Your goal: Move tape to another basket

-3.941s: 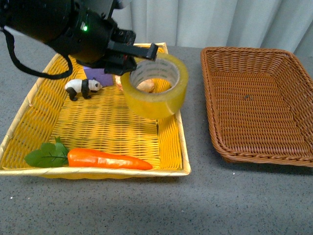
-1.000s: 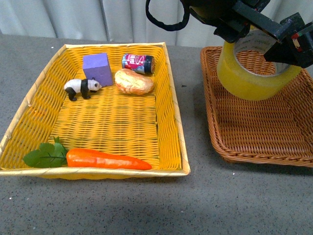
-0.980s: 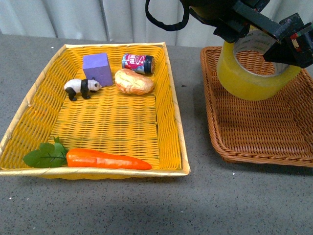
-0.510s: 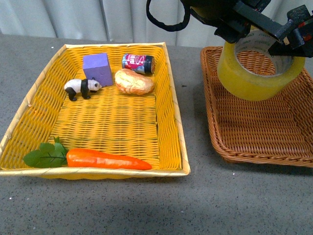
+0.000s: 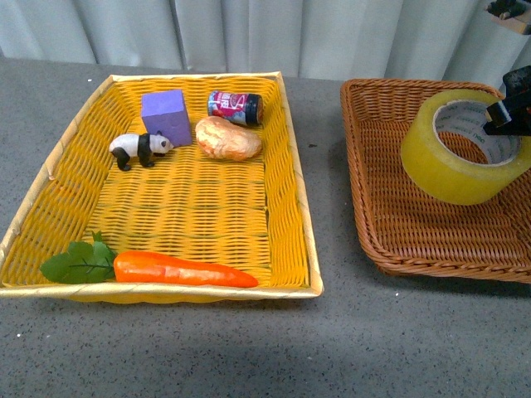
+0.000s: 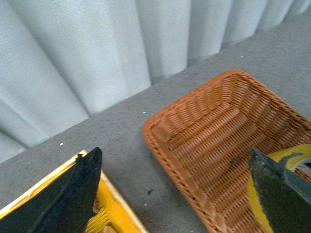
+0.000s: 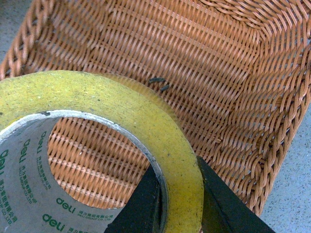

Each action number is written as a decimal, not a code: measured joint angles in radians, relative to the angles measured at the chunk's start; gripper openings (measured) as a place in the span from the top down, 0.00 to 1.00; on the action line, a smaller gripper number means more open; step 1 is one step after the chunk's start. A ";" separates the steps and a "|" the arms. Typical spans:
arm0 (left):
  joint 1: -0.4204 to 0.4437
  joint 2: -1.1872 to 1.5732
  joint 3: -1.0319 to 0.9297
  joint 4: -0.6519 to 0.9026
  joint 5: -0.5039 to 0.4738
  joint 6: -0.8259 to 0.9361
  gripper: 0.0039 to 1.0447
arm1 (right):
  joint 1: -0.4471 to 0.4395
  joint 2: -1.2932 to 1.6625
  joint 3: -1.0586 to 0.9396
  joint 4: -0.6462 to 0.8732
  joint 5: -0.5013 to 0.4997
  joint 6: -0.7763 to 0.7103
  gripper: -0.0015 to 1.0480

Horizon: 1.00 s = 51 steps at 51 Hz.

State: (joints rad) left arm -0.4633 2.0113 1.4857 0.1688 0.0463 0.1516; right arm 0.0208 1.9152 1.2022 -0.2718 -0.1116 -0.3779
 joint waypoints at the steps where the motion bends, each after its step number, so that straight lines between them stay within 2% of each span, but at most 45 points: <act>1: 0.008 -0.001 -0.005 0.005 -0.011 -0.005 0.08 | -0.004 0.009 0.005 0.000 0.000 0.000 0.85; 3: 0.029 -0.002 -0.022 0.025 -0.031 -0.023 0.05 | -0.013 0.031 0.022 0.004 0.001 -0.001 0.85; 19: 0.151 -0.027 -0.140 0.155 -0.108 -0.160 0.06 | -0.045 0.203 0.189 -0.001 0.014 0.023 0.85; 26: 0.185 -0.053 -0.164 0.135 -0.087 -0.213 0.06 | -0.044 0.261 0.225 -0.031 0.013 0.030 0.85; 32: 0.188 -0.063 -0.193 0.143 -0.102 -0.229 0.06 | -0.041 0.257 0.218 -0.005 0.020 0.039 0.61; 40: 0.189 -0.103 -0.253 0.215 -0.121 -0.236 0.06 | -0.041 0.166 0.139 0.108 0.032 0.060 0.35; 43: 0.190 -0.117 -0.268 0.227 -0.130 -0.246 0.06 | -0.042 0.129 0.107 0.144 0.037 0.059 0.28; 46: 0.193 -0.144 -0.293 0.251 -0.162 -0.262 0.06 | -0.047 0.056 0.062 0.177 0.039 0.062 0.17; 48: 0.195 -0.162 -0.327 0.307 -0.213 -0.255 0.08 | -0.050 0.005 0.029 0.215 0.058 0.061 0.08; 51: 0.204 -0.190 -0.419 0.488 -0.276 -0.217 0.19 | -0.052 -0.041 0.005 0.244 0.068 0.068 0.08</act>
State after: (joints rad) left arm -0.2588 1.8214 1.0668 0.6563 -0.2295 -0.0650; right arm -0.0315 1.8744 1.2068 -0.0280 -0.0437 -0.3103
